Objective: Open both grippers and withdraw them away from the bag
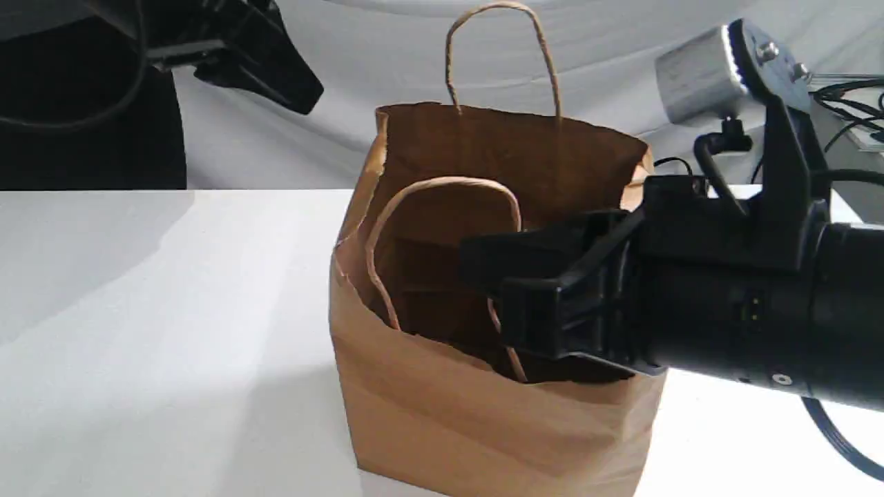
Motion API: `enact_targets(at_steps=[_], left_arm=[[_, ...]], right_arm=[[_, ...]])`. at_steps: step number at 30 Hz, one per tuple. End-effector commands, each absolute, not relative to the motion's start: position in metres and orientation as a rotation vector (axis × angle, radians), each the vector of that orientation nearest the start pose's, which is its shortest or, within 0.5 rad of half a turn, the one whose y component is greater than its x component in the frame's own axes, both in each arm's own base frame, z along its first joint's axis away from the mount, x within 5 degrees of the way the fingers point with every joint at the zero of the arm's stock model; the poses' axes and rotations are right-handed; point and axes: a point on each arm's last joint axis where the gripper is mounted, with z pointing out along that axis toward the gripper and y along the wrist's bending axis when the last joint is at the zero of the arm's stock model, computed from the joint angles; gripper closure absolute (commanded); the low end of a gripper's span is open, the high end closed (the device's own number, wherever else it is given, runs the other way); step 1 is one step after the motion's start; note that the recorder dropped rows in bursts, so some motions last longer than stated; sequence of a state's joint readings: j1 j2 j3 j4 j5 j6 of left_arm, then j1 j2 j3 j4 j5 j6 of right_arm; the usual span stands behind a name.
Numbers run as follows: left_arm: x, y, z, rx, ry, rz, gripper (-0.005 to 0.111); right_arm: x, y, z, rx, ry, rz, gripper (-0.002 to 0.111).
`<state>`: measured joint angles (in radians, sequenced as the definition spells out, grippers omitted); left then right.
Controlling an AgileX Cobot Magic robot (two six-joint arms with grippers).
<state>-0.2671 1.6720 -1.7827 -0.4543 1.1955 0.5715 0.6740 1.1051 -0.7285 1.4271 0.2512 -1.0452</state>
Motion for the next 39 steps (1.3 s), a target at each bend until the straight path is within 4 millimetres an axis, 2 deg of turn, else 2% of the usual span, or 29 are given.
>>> enact_targets(at_steps=[1,5,13,17,23,31,33,35,36,37,39], left_arm=[[0.327,-0.128,0.415,0.954,2.236,-0.459,0.052],[0.326,-0.128,0.415,0.943,2.243,-0.465,0.052],[0.326,-0.128,0.415,0.936,2.246,-0.468,0.052],[0.326,-0.128,0.415,0.937,2.248,-0.469,0.052],[0.326,-0.124,0.412,0.956,2.276,-0.409,0.052],[0.326,-0.12,0.41,0.956,2.302,-0.349,0.052],[0.326,-0.12,0.41,0.96,2.309,-0.352,0.054],[0.326,-0.12,0.41,0.968,2.305,-0.349,0.063],[0.326,-0.12,0.409,0.97,2.306,-0.349,0.071],[0.326,-0.12,0.409,0.97,2.306,-0.349,0.078],[0.325,-0.12,0.41,0.969,2.303,-0.358,0.097]], right_arm=[[0.17,0.166,0.312,-0.474,1.951,0.93,0.108],[0.17,0.165,0.311,-0.48,1.95,0.926,0.105],[0.17,0.165,0.311,-0.477,1.95,0.922,0.06],[0.173,0.163,0.312,-0.448,1.942,0.892,0.051],[0.169,0.148,0.332,-0.398,1.836,0.801,0.051],[0.141,0.115,0.371,-0.328,1.623,0.76,0.053],[0.132,0.111,0.377,-0.361,1.584,0.766,0.062],[0.121,0.108,0.382,-0.451,1.538,0.764,0.082],[0.114,0.106,0.385,-0.494,1.512,0.768,0.097],[0.11,0.104,0.386,-0.516,1.497,0.767,0.107],[0.101,0.1,0.389,-0.572,1.459,0.748,0.108]])
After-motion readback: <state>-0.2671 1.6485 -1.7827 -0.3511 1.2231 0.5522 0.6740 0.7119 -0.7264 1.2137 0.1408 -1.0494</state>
